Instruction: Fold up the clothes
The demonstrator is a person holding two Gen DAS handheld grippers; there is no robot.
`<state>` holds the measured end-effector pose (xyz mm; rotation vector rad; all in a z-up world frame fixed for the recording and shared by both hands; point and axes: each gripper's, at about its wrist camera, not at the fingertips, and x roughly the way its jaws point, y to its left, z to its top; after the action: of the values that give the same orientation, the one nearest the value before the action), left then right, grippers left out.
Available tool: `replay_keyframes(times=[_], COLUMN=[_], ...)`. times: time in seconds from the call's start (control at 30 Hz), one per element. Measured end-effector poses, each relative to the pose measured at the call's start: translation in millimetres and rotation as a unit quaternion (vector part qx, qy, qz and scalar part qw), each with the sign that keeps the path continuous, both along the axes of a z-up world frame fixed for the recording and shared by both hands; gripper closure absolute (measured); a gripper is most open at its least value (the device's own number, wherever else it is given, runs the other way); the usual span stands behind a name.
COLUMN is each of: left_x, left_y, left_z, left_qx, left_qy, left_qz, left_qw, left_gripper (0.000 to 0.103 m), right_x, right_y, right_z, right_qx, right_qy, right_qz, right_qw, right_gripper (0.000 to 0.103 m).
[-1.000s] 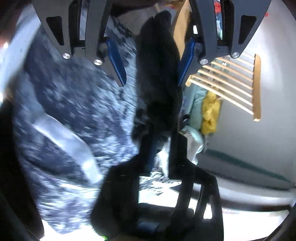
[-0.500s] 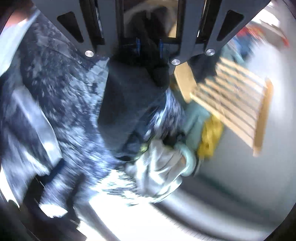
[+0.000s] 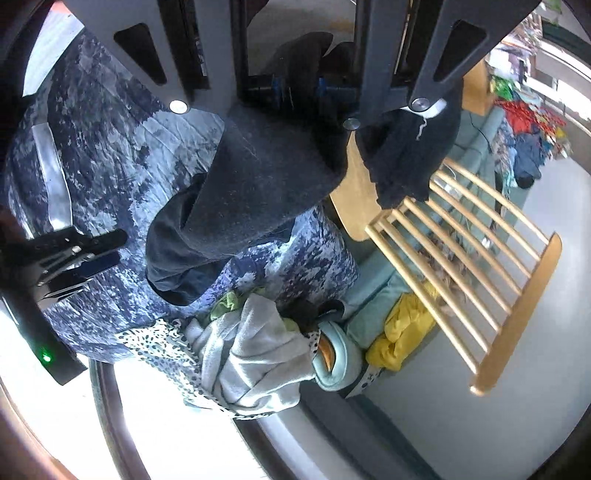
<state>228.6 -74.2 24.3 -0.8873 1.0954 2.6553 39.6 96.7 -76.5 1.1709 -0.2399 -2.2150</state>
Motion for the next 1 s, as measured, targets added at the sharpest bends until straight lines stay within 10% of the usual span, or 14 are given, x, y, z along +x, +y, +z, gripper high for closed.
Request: replay_keyframes(times=[0.3,0.47,0.87,1.0], left_x=[-9,-15,-16,-5], left_y=[-16,-23,-55,-41], left_z=[6,8,31,22], left_qx=[0.023,0.047,0.12,0.086], left_qy=[-0.021,-0.049,-0.075,-0.072], left_qz=[0.002,0.005,0.032,0.013], left_qw=[0.9995,0.9977,0.9894,0.9936], left_gripper=[0.089,0.089,0.089,0.089], right_x=[-41,-50,-91,-75], right_y=[-5,-1,80,84], right_z=[3,-1,-6,-14], right_qx=[-0.047,-0.092,-0.181,-0.19], right_qy=[-0.018,-0.049,-0.086,-0.151], right_qz=[-0.012,0.01,-0.103,-0.11], right_qw=[0.999,0.995,0.974,0.964], right_gripper=[0.069,0.099,0.102,0.079])
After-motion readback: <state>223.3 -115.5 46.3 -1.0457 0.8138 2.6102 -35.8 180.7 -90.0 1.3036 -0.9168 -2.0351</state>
